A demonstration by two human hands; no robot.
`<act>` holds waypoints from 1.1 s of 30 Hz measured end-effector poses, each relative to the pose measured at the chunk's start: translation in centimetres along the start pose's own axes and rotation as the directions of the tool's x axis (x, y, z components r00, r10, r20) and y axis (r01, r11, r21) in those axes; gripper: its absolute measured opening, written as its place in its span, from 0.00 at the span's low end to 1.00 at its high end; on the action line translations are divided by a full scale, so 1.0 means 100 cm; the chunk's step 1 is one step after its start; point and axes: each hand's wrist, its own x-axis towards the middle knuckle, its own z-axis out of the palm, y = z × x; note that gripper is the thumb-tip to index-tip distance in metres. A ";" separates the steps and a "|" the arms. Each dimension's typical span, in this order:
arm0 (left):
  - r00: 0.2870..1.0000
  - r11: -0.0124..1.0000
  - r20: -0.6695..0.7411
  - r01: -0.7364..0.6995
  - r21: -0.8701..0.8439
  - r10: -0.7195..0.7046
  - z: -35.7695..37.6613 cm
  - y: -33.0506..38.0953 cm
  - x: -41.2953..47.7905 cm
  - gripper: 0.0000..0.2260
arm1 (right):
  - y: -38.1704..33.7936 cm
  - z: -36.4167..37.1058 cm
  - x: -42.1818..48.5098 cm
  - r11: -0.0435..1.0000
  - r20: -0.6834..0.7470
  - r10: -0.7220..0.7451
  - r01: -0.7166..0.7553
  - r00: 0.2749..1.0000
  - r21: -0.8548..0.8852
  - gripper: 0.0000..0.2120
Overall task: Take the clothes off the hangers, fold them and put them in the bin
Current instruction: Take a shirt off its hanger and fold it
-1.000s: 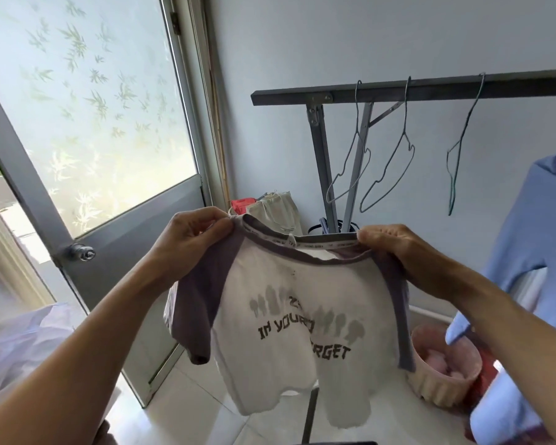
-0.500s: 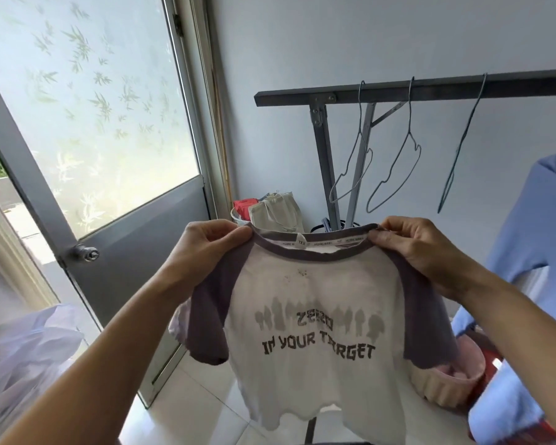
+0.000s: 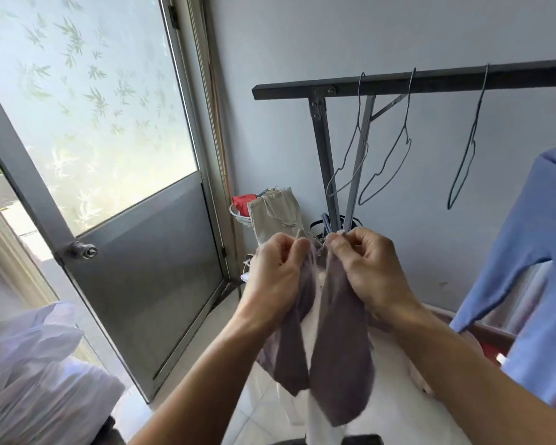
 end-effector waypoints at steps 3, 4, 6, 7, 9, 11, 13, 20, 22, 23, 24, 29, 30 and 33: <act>0.999 0.999 0.027 -0.037 -0.025 0.038 0.009 0.000 -0.002 0.10 | -0.001 0.006 -0.002 1.000 0.047 -0.018 0.018 0.999 -0.005 0.12; 0.999 0.999 0.032 -0.043 -0.029 0.044 0.010 0.000 -0.003 0.09 | -0.001 0.006 -0.001 1.000 0.053 -0.019 0.020 0.998 -0.013 0.12; 0.997 0.998 0.044 -0.055 -0.021 0.056 0.010 0.000 -0.003 0.09 | -0.002 0.006 0.000 0.999 0.065 -0.009 0.011 0.998 -0.032 0.12; 0.997 0.998 0.052 -0.056 -0.023 0.057 0.010 0.001 -0.004 0.09 | -0.002 0.005 0.000 0.999 0.072 -0.002 0.005 0.997 -0.038 0.12; 0.996 0.996 0.082 -0.017 -0.087 0.024 0.010 0.006 -0.008 0.11 | -0.006 0.004 0.000 0.999 0.087 0.002 0.001 0.996 -0.039 0.14; 0.984 0.971 0.172 0.081 -0.224 -0.042 0.008 0.015 -0.013 0.21 | -0.011 0.003 -0.004 1.000 0.135 0.025 -0.023 0.991 -0.011 0.18; 0.965 0.947 0.255 0.130 -0.293 -0.054 0.004 0.022 -0.016 0.31 | -0.014 0.001 -0.007 0.999 0.207 0.044 -0.044 0.977 -0.001 0.20; 0.968 0.988 0.200 -0.140 -0.061 0.150 -0.012 0.018 -0.004 0.23 | -0.009 -0.006 0.003 0.968 0.402 0.087 -0.174 0.911 0.184 0.07; 0.944 0.948 0.116 -0.315 0.050 0.308 -0.019 0.014 0.010 0.15 | -0.011 -0.009 0.005 0.976 0.443 0.071 -0.153 0.894 0.154 0.08; 0.928 0.923 0.124 -0.365 0.120 0.351 -0.022 0.013 0.017 0.17 | -0.013 -0.011 0.005 0.980 0.460 0.058 -0.139 0.886 0.144 0.08; 0.918 0.906 0.187 -0.383 0.182 0.351 -0.026 0.013 0.023 0.23 | -0.015 -0.013 0.006 0.982 0.476 0.041 -0.124 0.879 0.145 0.07; 0.857 0.967 0.496 -0.225 0.120 0.138 -0.031 0.015 0.042 0.11 | -0.022 -0.017 0.011 0.982 0.469 -0.056 -0.036 0.881 0.186 0.08; 0.872 0.970 0.466 -0.221 0.099 0.151 -0.030 0.014 0.044 0.10 | -0.022 -0.017 0.012 0.985 0.433 -0.065 -0.013 0.899 0.175 0.09; 0.891 0.953 0.396 -0.285 0.102 0.224 -0.028 0.014 0.047 0.14 | -0.015 -0.021 0.012 0.994 0.370 -0.076 0.043 0.926 0.097 0.10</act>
